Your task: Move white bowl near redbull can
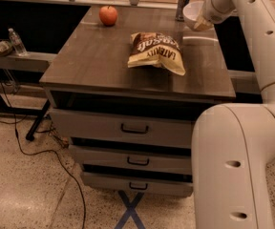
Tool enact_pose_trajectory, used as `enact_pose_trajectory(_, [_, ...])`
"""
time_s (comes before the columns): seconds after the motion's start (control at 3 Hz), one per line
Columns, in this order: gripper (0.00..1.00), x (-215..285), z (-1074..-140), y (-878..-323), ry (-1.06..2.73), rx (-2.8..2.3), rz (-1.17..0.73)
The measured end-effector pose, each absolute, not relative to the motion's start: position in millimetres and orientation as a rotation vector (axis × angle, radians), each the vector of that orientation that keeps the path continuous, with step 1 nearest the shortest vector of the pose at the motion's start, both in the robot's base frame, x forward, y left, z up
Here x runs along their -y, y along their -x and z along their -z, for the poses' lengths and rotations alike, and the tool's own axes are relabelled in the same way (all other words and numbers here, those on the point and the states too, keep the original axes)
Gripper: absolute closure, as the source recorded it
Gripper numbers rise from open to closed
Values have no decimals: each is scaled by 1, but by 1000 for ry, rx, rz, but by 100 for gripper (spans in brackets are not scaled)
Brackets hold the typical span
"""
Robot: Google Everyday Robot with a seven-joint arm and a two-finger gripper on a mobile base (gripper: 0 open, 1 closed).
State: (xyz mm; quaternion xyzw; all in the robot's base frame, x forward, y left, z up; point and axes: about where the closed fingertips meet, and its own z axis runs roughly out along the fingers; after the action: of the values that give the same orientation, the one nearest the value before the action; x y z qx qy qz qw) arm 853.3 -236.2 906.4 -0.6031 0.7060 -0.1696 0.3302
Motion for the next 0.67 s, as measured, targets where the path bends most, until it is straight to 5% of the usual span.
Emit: enact_pose_trajectory(0.67, [100, 228, -905, -866, 1618, -1780, 494])
